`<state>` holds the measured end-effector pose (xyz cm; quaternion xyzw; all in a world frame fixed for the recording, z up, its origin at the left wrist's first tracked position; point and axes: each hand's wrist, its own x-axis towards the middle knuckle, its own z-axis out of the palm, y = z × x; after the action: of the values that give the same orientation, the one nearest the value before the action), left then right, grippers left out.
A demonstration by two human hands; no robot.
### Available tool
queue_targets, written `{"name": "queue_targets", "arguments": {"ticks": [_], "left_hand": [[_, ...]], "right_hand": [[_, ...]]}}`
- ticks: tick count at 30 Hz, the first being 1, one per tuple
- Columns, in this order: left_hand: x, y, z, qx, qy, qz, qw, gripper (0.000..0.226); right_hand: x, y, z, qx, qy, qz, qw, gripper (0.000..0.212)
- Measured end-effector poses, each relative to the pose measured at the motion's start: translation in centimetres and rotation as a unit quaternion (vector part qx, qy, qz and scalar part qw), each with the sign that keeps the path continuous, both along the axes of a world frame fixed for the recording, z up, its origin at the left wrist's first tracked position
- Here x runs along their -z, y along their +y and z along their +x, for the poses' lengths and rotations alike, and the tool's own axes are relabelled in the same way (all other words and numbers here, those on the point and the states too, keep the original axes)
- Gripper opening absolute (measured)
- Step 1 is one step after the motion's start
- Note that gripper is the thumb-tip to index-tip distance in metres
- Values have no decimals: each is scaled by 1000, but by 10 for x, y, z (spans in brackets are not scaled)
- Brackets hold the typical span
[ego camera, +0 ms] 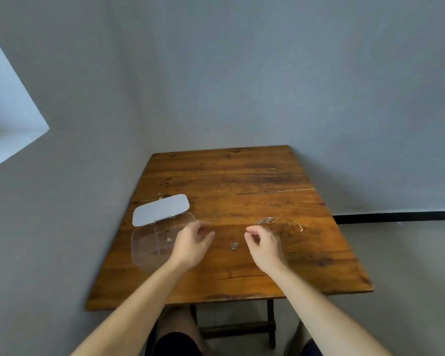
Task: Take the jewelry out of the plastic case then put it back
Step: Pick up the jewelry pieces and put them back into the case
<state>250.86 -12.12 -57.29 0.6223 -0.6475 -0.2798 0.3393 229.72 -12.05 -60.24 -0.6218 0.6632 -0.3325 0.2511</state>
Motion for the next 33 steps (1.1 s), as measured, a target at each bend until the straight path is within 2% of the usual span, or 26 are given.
{"name": "queue_targets", "arguments": {"ticks": [6,9,17,22,24,27,30,33], "left_hand": [[44,15,-50,29,-71,27,997,55],[57,11,-62,1,-115,30,993,60],[70,9,-74,-77,-116,-28,990,34],[72,7,-76,-96,-107,-28,989,26],[74,6,-76,-100,-115,-32,988,25],[77,4,-75,-106,-121,-38,986,23],[78,3,-75,-103,-125,-32,986,21],[76,3,-74,-102,-112,-20,988,20]], "right_hand": [[17,20,-65,103,118,-3,988,34],[16,18,-81,113,107,45,987,47],[13,-26,-76,10,116,106,987,79],[18,-53,-59,65,187,104,975,99],[24,-55,-52,115,203,73,970,94],[36,-57,-43,160,167,4,973,68],[40,-57,-43,150,117,-44,981,39],[38,-56,-45,124,84,-64,987,21]]}}
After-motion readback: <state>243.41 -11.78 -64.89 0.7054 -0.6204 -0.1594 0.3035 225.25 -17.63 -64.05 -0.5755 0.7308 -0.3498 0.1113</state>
